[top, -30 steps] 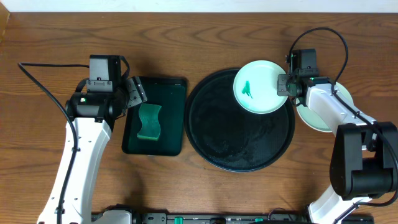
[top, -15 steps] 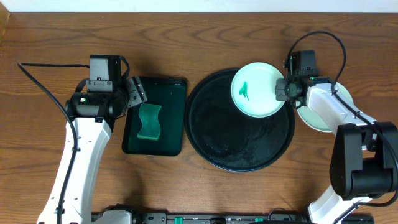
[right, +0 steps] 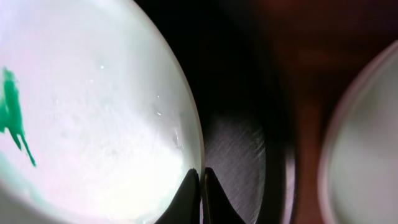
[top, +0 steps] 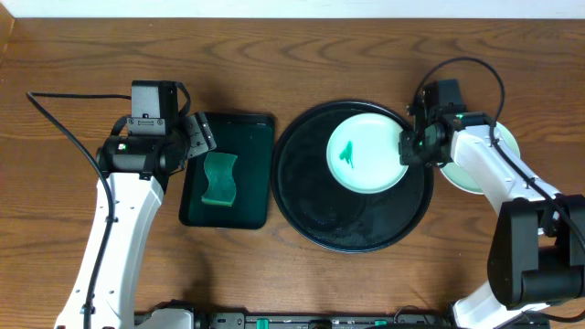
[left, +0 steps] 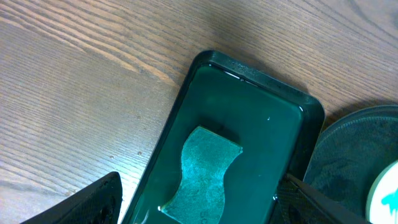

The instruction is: Clean dirty plates on tray and stack at the side

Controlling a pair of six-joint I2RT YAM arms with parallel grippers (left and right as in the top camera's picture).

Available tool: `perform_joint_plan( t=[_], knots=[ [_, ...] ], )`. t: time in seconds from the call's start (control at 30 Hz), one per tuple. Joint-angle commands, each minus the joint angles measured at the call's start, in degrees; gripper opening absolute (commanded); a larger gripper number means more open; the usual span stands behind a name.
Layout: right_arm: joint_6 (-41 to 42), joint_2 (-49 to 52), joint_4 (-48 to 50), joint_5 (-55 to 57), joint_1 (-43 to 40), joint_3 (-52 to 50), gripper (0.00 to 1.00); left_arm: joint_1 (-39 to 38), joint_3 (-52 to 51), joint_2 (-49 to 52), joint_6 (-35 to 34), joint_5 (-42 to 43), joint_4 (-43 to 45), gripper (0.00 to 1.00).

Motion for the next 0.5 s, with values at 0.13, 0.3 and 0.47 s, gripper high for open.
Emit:
perform_joint_plan(
  t=[0.13, 0.3, 0.47],
  knots=[
    [-0.33, -1.01, -5.62, -3.19, 3.08, 0.39, 0.01, 0.15, 0.92, -0.04, -0.09, -0.76, -0.11, 0.80],
    [-0.37, -1.01, -7.76, -3.15, 5.51, 0.39, 0.01, 0.15, 0.92, -0.04, -0.09, -0.76, -0.11, 0.80],
    [-0.39, -1.01, -9.51, -3.08, 7.41, 0.39, 0.01, 0.15, 0.92, -0.04, -0.09, -0.76, -0.11, 0.80]
  ],
)
